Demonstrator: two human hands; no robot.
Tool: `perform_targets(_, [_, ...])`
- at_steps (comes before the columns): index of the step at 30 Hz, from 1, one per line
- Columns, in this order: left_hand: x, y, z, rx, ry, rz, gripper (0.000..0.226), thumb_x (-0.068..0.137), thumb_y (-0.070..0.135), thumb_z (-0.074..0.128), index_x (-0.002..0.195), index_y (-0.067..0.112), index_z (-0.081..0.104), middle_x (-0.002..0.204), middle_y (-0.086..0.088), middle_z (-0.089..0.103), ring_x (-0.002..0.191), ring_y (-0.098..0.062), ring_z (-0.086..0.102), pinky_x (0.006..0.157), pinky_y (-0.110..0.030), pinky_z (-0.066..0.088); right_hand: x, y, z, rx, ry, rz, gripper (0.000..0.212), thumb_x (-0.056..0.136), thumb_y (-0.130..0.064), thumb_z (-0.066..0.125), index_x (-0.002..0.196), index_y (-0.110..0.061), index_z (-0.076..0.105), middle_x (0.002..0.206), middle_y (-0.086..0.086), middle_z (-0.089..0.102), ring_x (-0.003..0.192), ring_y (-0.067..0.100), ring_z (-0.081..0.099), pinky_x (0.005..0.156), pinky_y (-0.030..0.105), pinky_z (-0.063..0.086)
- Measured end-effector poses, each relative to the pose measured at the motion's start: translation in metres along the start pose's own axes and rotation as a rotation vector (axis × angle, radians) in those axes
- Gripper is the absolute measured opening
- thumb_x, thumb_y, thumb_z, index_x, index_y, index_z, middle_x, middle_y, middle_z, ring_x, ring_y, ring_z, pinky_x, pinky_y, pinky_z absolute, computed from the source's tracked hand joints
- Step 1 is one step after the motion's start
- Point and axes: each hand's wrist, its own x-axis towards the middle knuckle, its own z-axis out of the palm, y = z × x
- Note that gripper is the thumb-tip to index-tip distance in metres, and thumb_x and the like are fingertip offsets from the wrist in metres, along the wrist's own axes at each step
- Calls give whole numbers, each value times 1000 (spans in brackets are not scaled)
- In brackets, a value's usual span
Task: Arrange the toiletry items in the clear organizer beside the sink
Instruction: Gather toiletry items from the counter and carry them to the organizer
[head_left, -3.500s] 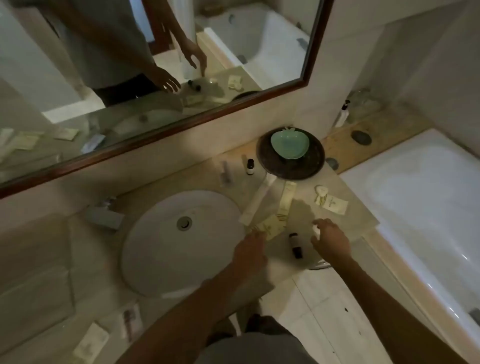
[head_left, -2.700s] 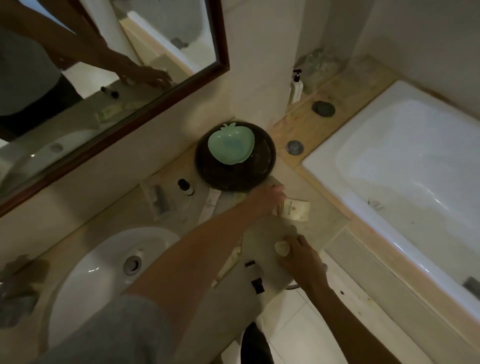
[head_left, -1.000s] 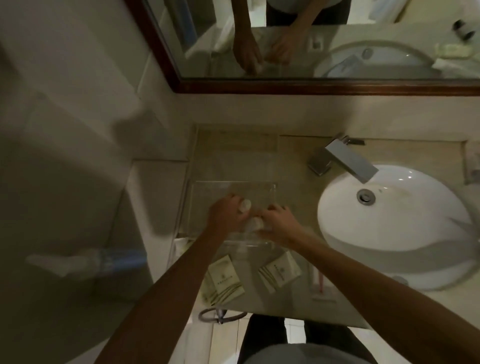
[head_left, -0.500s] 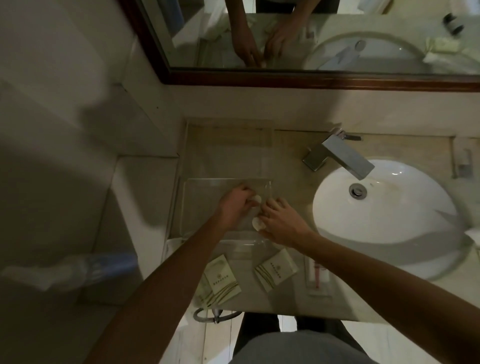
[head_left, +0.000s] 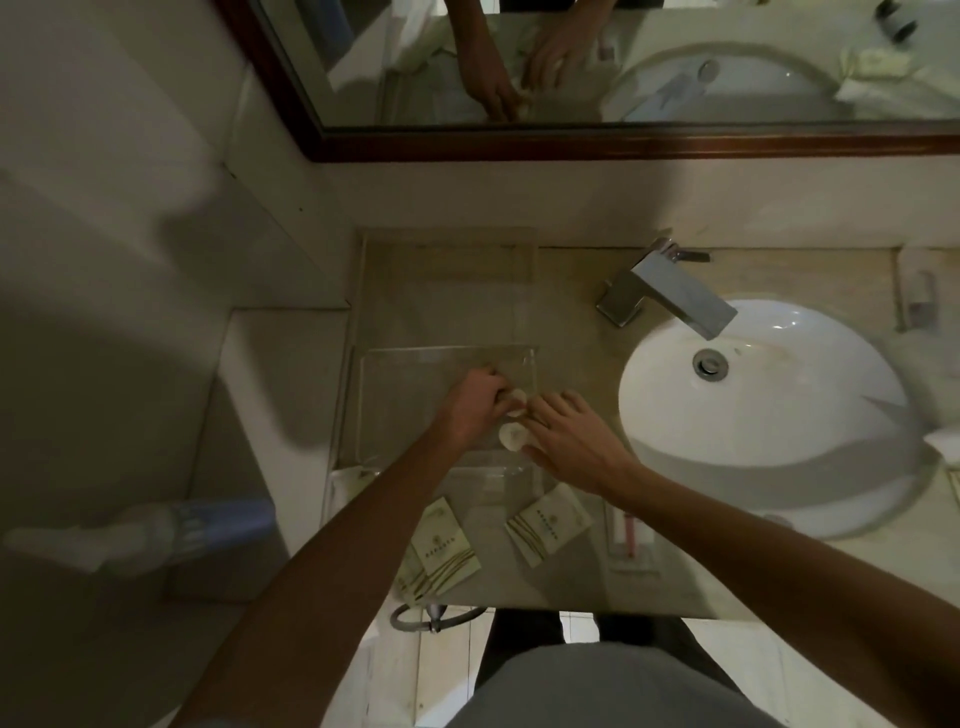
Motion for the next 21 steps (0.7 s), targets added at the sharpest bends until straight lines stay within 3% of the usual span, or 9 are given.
perform_targets(3, [-6, 7, -2, 43, -2, 0, 21, 87, 24, 69, 88, 3, 71, 100, -13, 62, 84, -27, 62, 73, -40, 50, -11, 5, -2, 10, 23, 6, 43, 89, -39, 62, 126, -18, 58, 123, 6, 58, 110, 24, 54, 98, 44, 45])
perform_targets(7, [-15, 29, -1, 389, 315, 72, 28, 86, 41, 63, 95, 15, 69, 99, -5, 62, 85, -21, 59, 61, -33, 50, -29, 17, -13, -4, 16, 89, 44, 93, -41, 55, 128, -15, 57, 129, 9, 57, 112, 24, 53, 95, 40, 45])
perform_targets(10, [-12, 74, 8, 422, 406, 236, 31, 85, 40, 59, 101, 14, 67, 98, -6, 64, 89, -24, 57, 69, -36, 49, -51, 35, -25, 6, 33, 218, 45, 95, -41, 52, 129, -12, 55, 127, 11, 58, 108, 25, 56, 90, 38, 48])
perform_targets(16, [16, 177, 58, 360, 222, 355, 33, 78, 34, 65, 105, 15, 66, 97, -1, 64, 81, -22, 60, 67, -33, 49, -132, 111, -48, 45, -2, 490, 33, 93, -40, 53, 105, -10, 64, 101, 9, 65, 85, 30, 61, 64, 36, 40])
perform_targets(21, [38, 266, 124, 315, 116, 427, 33, 81, 31, 64, 111, 16, 64, 105, -2, 64, 91, -23, 61, 70, -35, 50, -240, 193, -46, 87, -34, 750, 26, 92, -38, 51, 95, -15, 64, 91, 3, 64, 78, 24, 61, 63, 33, 49])
